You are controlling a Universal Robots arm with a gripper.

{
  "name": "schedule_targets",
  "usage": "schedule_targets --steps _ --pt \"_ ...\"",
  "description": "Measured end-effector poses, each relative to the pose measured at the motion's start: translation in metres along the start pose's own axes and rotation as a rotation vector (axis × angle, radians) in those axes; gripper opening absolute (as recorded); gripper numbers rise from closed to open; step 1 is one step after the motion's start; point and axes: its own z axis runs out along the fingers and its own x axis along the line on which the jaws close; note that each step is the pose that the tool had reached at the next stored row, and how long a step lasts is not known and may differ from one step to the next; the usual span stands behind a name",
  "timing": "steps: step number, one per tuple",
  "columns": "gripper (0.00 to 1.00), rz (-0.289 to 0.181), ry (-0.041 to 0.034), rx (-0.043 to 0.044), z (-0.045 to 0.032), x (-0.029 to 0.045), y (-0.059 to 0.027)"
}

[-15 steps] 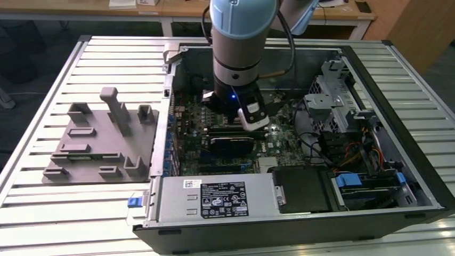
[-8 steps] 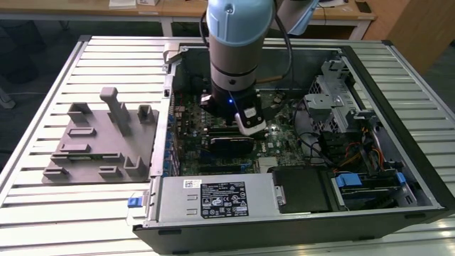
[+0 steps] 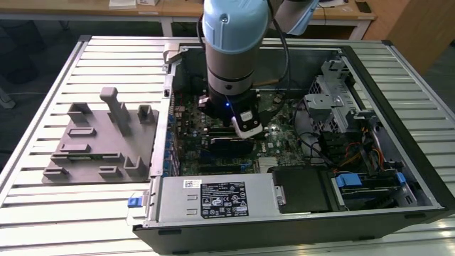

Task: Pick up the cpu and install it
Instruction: 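Install the second cpu locking lever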

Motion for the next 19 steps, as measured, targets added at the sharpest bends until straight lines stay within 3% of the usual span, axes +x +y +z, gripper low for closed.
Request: schedule_targets --steps 6,15,19 --pt "0.11 0.001 0.0034 -0.0219 0.006 0.0024 -0.002" --pt "0.11 0.001 0.0047 -0.0299 0.0156 0.0052 -0.005" --pt "0.11 0.001 0.0052 -0.0341 0.0172 0.0107 -0.006"
